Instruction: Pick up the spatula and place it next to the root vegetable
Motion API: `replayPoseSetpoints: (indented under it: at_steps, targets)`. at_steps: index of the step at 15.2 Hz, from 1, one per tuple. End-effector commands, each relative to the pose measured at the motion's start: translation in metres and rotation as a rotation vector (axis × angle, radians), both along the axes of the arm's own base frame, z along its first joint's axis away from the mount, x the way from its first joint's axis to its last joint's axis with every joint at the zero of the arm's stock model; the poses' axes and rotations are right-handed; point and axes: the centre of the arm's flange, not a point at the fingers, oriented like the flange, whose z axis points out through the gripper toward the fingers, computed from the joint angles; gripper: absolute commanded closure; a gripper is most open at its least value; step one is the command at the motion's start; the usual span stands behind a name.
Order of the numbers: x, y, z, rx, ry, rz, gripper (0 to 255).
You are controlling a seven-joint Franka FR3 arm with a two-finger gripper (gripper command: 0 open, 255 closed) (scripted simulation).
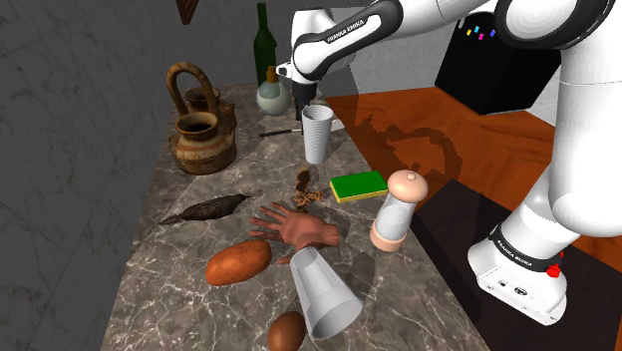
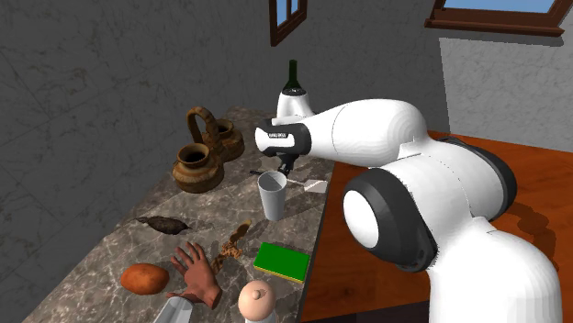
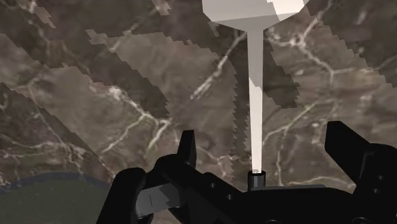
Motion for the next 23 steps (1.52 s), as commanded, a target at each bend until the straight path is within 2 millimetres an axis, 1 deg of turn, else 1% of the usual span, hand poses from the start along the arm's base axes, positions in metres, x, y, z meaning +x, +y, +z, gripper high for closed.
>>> replayPoseSetpoints:
  at_steps: [1, 10, 23]
  targets:
    - [0.0, 0.0, 0.0, 0.0, 0.0, 0.0, 255]
    - [0.0, 0.0, 0.0, 0.0, 0.0, 0.0, 255]
    - [0.0, 0.0, 0.069, 0.0, 0.0, 0.0, 255]
